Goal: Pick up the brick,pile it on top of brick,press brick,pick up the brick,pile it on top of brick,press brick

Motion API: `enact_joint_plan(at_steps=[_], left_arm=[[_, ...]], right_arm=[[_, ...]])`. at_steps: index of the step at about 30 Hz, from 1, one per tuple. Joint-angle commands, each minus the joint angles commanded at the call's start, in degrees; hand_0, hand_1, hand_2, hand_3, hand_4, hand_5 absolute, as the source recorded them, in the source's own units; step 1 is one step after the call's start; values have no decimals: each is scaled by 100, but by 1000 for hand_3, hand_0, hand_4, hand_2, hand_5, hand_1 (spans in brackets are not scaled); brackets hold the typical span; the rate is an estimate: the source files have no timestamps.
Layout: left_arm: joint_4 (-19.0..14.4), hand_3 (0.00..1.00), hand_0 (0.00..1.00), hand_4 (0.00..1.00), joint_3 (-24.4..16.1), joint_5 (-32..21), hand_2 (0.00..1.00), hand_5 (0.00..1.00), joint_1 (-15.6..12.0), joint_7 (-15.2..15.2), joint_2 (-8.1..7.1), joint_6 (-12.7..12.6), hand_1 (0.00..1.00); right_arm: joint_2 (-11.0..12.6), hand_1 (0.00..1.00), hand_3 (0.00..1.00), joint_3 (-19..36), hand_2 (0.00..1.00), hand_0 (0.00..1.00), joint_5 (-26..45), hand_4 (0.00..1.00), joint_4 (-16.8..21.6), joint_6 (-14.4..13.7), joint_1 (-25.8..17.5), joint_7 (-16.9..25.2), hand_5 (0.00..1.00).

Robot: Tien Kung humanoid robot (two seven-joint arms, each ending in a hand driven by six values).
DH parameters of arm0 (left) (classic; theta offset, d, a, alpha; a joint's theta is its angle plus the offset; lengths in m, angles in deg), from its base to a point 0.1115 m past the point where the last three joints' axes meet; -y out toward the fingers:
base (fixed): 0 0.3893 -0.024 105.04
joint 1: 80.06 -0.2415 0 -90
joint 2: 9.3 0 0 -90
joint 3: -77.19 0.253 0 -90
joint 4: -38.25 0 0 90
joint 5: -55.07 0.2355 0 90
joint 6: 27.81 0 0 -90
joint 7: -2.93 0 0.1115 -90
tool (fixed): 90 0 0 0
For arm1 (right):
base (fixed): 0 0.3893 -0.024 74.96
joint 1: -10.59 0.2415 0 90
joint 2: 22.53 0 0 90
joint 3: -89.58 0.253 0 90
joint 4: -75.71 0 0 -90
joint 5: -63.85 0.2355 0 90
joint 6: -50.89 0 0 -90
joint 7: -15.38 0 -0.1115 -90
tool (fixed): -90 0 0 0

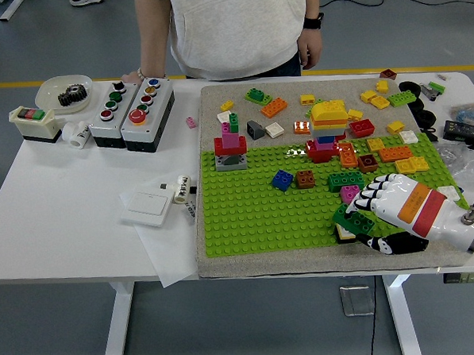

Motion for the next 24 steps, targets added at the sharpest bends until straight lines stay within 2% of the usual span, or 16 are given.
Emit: enact_joint_plan(at_steps=[13,14,20,21,24], left_arm=[[-2,625,778,682,20,-33,776,638,1,12,1,2,788],[-2,625,778,682,18,-31,776,639,0,11,2,2,788],[-1,625,778,682,7,-15,776,639,-14,6,6,4,788],[-1,626,779,682,5,-11,776,639,-17,5,7,5,788],[-1,626,779,682,-1,-1,776,639,-24,3,8,8,788]], right_arm=[[-12,516,602,4,583,479,-49,662,-26,-10,-43,-6,309],[-14,502,601,0,579,440,-54,659,-34,-12,-43,-7,306],[-17,502,601,-20,579,440,-70,659,-72,-24,-46,-12,306],[-16,491,601,-24,576,400,-71,656,-76,-26,-46,-12,303],[-13,491,601,-32,576,400,-71,656,-80,-30,-44,-12,303]])
